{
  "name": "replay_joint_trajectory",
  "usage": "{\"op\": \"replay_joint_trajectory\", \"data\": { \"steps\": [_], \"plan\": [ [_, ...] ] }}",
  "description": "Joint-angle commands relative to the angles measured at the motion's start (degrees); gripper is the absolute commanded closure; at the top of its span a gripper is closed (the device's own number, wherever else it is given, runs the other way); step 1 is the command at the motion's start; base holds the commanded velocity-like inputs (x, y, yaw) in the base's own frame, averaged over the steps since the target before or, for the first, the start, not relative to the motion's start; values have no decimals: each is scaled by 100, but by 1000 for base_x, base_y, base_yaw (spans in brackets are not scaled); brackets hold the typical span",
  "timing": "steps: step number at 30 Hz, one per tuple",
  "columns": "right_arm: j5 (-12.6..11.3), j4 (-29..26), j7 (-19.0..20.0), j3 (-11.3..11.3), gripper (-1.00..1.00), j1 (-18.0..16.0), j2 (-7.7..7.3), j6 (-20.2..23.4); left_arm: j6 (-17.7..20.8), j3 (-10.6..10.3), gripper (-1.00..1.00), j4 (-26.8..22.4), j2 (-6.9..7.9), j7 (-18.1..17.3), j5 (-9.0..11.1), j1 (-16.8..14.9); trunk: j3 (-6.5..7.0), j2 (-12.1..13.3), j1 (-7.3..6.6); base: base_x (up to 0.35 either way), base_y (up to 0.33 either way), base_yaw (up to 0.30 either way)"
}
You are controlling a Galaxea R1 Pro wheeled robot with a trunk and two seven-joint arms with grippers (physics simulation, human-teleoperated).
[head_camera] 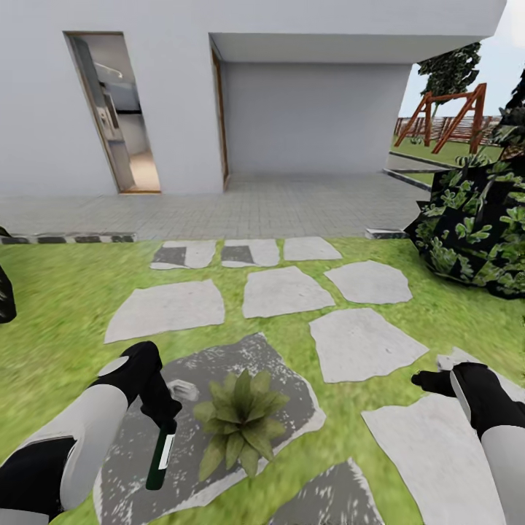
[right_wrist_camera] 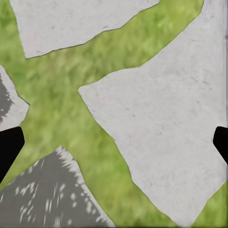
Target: Pick up the pesticide atomizer in the garden and spray insectifuge to fully cover both potted plants in the garden.
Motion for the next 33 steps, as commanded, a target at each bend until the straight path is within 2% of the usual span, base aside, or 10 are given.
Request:
{"op": "replay_joint_trajectory", "data": {
  "steps": [1,21,22,23,33],
  "plan": [
    [62,-6,49,-19,-100,-5,4,20,56,40,100,-6,-4,-44,-60,-2,-13,-2,-1,0,0,-177],
    [62,-6,49,-10,-100,-5,4,20,62,55,100,1,4,-34,-60,-2,-80,-2,-1,0,0,-18],
    [71,-6,49,10,-100,-7,4,20,60,40,100,339,-2,500,-43,-1,-80,-2,-1,0,0,0],
    [71,-6,49,13,-100,-6,4,20,61,40,100,342,-3,645,-40,-2,-80,-2,-1,0,0,0],
    [71,-6,49,16,-100,-5,4,20,62,48,100,355,-4,799,-10,-2,-80,-2,-1,0,0,0]
  ]
}}
